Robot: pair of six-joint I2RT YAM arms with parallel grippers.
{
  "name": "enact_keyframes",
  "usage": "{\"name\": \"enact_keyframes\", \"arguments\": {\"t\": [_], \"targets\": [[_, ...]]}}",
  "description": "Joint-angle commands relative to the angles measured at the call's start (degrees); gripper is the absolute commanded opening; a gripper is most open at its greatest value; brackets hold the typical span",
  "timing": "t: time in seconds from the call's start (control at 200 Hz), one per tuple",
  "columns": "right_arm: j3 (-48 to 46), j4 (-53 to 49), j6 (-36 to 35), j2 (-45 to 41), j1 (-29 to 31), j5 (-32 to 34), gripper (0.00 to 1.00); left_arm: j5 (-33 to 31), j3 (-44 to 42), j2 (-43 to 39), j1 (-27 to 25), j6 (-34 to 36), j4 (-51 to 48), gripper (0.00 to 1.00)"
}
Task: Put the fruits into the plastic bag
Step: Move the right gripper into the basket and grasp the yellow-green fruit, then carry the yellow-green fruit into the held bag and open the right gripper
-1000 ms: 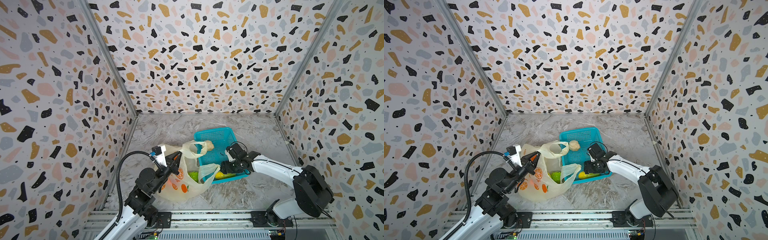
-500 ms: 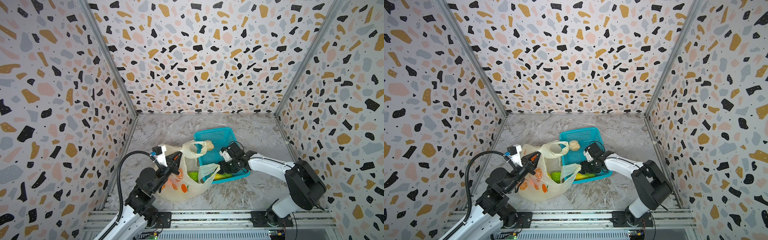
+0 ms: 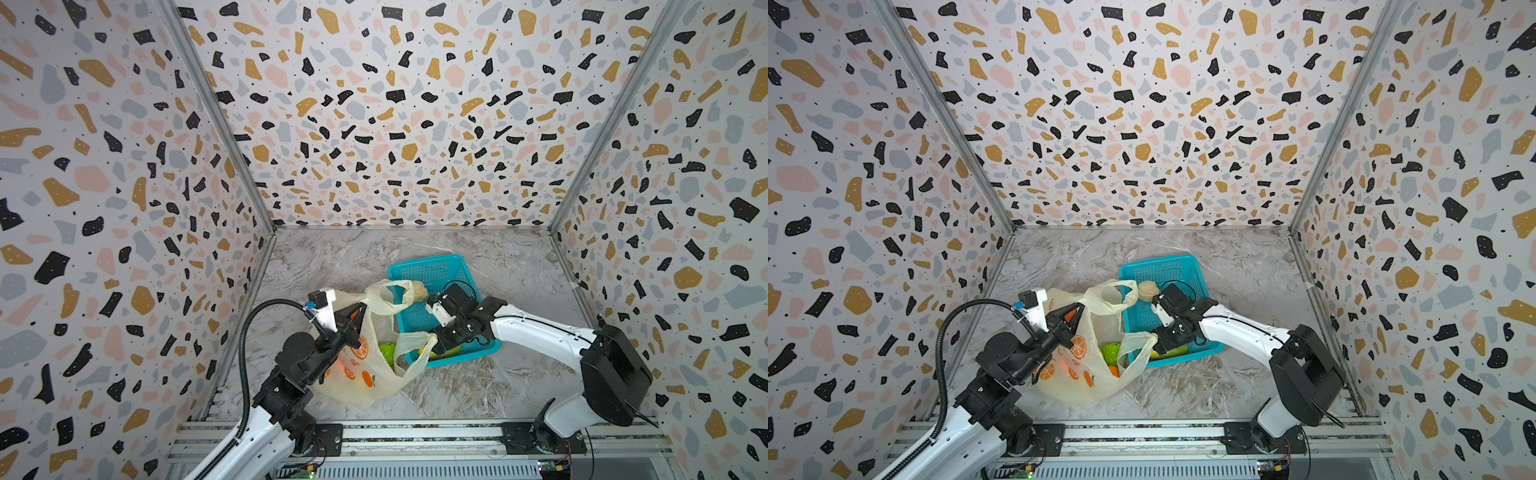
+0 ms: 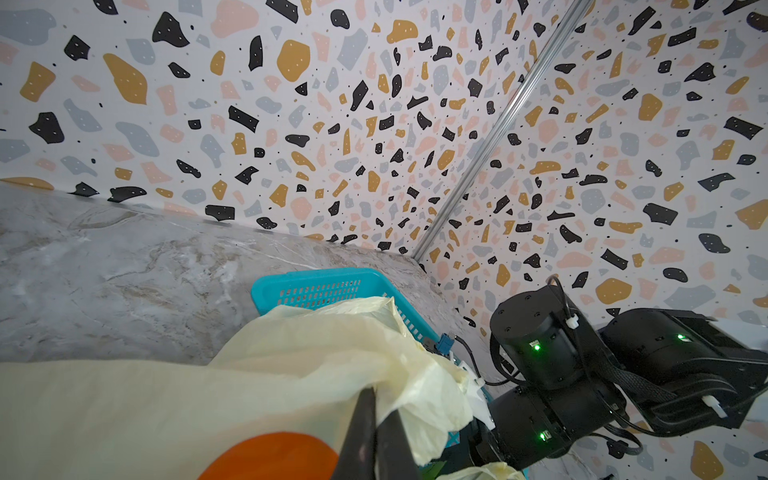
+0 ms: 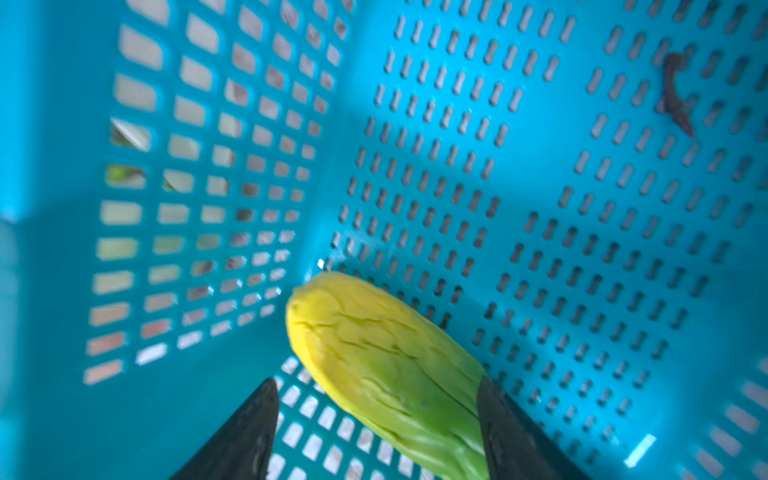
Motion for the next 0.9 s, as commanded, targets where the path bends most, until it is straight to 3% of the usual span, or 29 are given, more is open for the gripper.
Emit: {"name": "enact_keyframes", "arguments": {"t": [0.0, 0.476, 0.536, 0.691, 0.896], "targets": [[2.2, -6.2, -2.2, 0.8, 1.2, 6.2, 0.75, 0.3, -0.2, -0.3, 0.2, 0.1, 3.3, 0.0], [4.3, -1.4, -2.7, 9.5, -0.3, 8.5, 0.73, -0.2, 0.2, -1.7, 0.2, 0.1, 1.8, 0.0], [4.5, 0.1, -2.5, 9.5, -1.6, 7.1, 0.66, -0.3, 0.4, -1.7, 0.2, 0.3, 1.6, 0.0], [4.3, 2.7, -1.2, 7.5, -3.7, 4.1, 0.33, -0.6, 0.5, -2.0, 0.2, 0.5, 1.2, 0.0], [2.8, 7.1, 0.0, -2.4, -4.1, 4.1, 0.25, -0.6, 0.4, -2.1, 0.2, 0.3, 1.2, 0.0]]}}
